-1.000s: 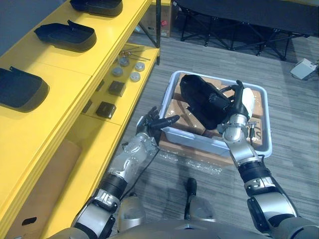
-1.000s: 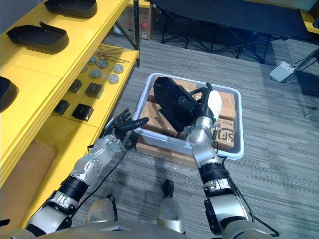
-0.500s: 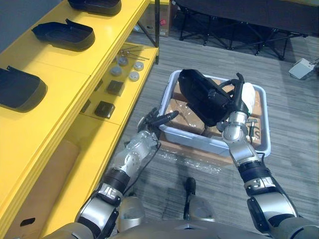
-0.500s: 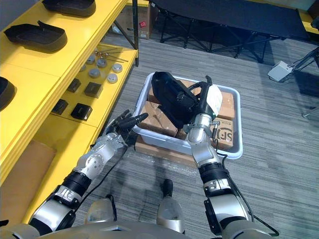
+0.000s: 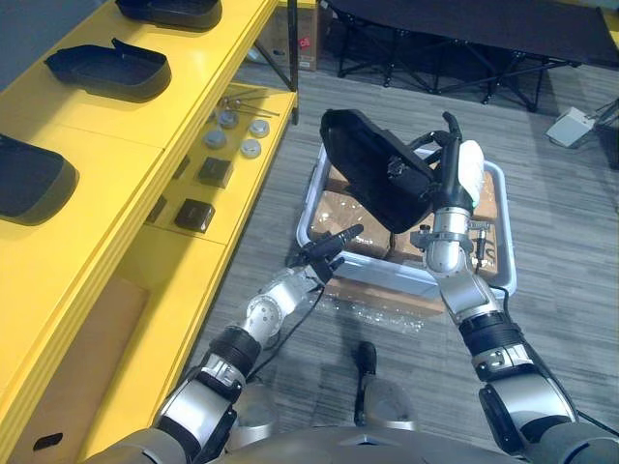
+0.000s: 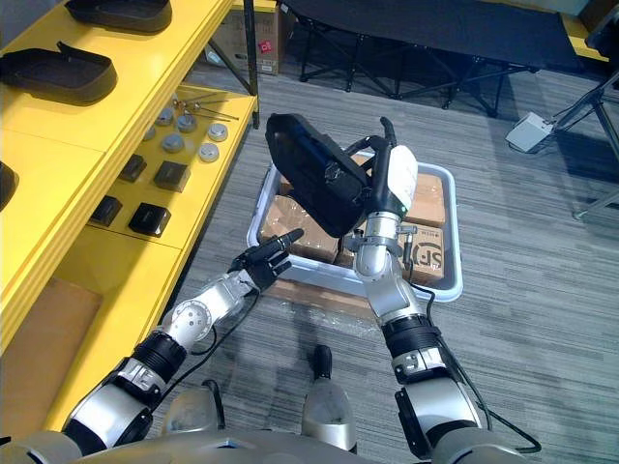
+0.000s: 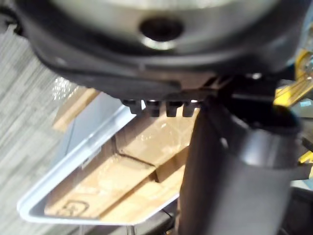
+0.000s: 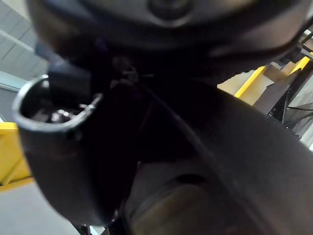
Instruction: Walk over and take three plastic housings, then place them on the shelf
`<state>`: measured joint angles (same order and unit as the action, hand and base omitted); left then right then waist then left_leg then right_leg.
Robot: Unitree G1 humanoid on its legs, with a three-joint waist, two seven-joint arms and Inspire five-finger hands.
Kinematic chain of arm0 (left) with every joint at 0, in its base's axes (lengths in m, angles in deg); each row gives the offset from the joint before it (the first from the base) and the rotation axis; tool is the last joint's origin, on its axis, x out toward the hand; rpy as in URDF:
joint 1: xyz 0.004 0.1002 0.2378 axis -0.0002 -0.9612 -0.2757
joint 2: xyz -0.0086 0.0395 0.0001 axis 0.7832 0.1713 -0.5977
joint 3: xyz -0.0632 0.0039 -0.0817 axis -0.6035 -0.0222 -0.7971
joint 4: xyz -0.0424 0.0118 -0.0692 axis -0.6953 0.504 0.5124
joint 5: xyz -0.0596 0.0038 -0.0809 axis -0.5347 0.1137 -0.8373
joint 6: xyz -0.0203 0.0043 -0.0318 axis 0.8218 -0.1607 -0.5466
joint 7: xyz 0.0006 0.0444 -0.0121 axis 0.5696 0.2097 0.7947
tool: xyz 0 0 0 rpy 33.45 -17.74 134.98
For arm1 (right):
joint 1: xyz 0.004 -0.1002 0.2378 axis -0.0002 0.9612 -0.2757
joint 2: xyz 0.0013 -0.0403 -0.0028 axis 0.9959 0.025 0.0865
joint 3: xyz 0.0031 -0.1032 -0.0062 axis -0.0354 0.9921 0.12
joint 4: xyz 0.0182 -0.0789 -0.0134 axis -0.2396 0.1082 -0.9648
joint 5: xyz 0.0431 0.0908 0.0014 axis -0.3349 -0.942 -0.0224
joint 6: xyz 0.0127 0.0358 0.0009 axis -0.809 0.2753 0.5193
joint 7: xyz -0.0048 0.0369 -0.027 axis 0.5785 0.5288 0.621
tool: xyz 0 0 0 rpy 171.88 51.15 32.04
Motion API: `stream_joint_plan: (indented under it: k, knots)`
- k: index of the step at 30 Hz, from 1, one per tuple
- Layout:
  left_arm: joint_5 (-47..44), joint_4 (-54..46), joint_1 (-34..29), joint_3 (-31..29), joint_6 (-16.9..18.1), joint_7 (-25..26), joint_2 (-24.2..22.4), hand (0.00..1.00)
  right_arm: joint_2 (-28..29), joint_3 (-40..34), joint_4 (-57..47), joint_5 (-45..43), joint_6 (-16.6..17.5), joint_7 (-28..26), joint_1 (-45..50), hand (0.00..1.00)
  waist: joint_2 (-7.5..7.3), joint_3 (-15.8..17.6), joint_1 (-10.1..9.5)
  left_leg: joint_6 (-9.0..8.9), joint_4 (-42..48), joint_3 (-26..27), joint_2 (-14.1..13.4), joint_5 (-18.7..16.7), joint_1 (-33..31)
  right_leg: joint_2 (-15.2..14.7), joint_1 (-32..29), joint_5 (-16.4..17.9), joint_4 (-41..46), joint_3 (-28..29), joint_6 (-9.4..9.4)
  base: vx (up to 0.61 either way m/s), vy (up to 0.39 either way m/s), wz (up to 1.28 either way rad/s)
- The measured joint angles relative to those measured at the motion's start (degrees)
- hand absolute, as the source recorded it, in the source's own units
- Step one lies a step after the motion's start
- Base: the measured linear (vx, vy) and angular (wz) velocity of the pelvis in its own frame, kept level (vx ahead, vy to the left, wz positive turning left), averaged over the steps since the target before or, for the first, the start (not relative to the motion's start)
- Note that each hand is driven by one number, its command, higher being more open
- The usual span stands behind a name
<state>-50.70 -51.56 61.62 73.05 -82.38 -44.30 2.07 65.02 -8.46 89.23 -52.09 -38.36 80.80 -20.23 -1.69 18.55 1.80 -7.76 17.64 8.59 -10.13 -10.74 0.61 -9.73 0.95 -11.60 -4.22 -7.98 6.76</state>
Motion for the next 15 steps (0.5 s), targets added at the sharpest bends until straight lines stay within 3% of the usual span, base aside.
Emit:
stream_joint_plan:
  k: [9, 13, 14, 15]
  knots:
    - [-17.99, -0.26, 1.65, 3.37, 18.94, -8.50, -4.40, 1.00, 2.01, 3.88, -2.25, 0.25, 3.31, 1.16, 4.10, 0.00, 0.04, -0.01, 0.34, 0.02, -0.88, 0.78, 0.04, 0.03, 0.83, -0.01, -0.01, 0.01, 0.00, 0.53, 0.00, 0.00, 0.008, -0.03]
    - [-22.96, -0.26, 1.64, 4.01, 23.15, -9.40, -4.44, 1.00, 2.86, 4.18, -2.26, 0.26, 4.69, 1.89, 4.20, 0.00, 0.04, -0.01, 0.33, 0.04, -0.93, 0.76, 0.09, 0.05, 0.85, -0.05, 0.00, 0.01, 0.00, 0.53, 0.00, 0.00, 0.000, 0.00]
    - [-23.11, -0.26, 1.63, 4.09, 23.79, -9.52, -4.44, 0.00, 3.01, 4.37, -2.26, 0.26, 4.96, 2.07, 4.25, 0.00, 0.04, -0.01, 0.31, 0.05, -0.95, 0.75, 0.10, 0.06, 0.86, -0.06, 0.00, 0.01, 0.01, 0.53, 0.00, 0.00, 0.000, 0.00]
    - [-23.18, -0.26, 1.63, 4.09, 24.05, -9.60, -4.44, 0.00, 3.14, 4.83, -2.26, 0.25, 5.36, 2.62, 4.31, 0.00, 0.04, -0.01, 0.31, 0.07, -0.97, 0.74, 0.13, 0.07, 0.86, -0.08, 0.02, 0.01, 0.01, 0.53, 0.00, 0.00, 0.000, 0.00]
